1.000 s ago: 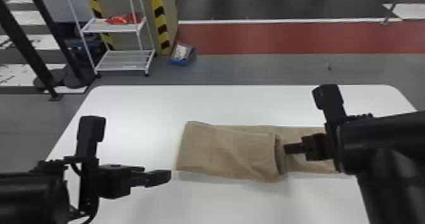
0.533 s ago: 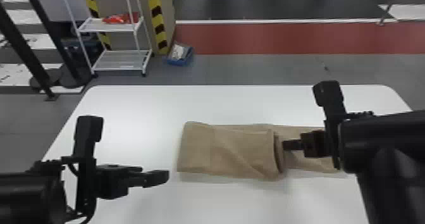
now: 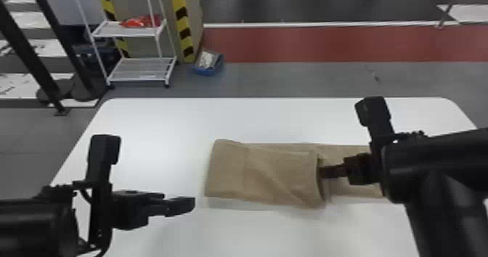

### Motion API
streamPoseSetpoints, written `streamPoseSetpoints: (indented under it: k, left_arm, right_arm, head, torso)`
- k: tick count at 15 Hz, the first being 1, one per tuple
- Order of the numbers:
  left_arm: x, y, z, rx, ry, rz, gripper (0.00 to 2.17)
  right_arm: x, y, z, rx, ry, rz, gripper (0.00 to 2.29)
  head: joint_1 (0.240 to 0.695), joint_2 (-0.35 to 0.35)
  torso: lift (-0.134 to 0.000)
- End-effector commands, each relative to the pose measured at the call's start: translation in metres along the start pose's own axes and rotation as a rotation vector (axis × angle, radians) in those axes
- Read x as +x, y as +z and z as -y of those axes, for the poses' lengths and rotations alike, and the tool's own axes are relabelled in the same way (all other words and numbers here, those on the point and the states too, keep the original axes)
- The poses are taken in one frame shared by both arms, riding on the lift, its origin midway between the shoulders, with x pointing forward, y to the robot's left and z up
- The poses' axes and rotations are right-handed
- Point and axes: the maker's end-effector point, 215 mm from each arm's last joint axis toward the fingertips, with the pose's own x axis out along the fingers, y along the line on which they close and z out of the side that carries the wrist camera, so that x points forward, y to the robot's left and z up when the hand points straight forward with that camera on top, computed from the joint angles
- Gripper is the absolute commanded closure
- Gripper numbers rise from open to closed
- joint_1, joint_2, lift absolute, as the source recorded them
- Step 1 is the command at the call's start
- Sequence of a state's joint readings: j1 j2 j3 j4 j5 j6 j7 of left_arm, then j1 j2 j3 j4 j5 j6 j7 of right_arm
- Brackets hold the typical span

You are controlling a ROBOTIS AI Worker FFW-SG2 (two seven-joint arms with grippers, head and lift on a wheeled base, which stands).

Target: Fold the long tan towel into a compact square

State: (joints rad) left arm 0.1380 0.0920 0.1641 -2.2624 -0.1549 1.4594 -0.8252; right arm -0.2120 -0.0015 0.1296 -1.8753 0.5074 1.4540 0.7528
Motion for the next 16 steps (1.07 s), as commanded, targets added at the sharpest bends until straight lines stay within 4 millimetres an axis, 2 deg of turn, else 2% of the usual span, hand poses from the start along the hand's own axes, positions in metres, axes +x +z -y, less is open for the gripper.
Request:
streamPoseSetpoints:
  k: [1, 11, 14, 16]
  left_arm:
    - [0.001, 0.001, -0.001, 0.003, 0.001, 0.003, 0.08]
    - [0.000, -0.001, -0.007, 0.000, 0.007, 0.007, 0.08]
    - [0.001, -0.002, -0.009, -0.001, 0.009, 0.006, 0.08]
    - [0.001, -0.001, -0.010, 0.003, 0.011, 0.007, 0.08]
  right_arm:
    - [0.004, 0.004, 0.000, -0.017, -0.005, 0.009, 0.66]
    - [0.027, 0.020, -0.003, -0.111, 0.004, 0.059, 0.67]
    - [0.028, 0.022, -0.004, -0.122, 0.008, 0.064, 0.79]
    - [0.028, 0.022, -0.004, -0.122, 0.007, 0.066, 1.02]
  head:
    - [0.695, 0.059]
    - [0.695, 0.072]
    - [0.695, 0.079]
    - [0.695, 0.081]
  torso:
    - [-0.125]
    - [-0.125]
    - [-0.125]
    - [-0.125]
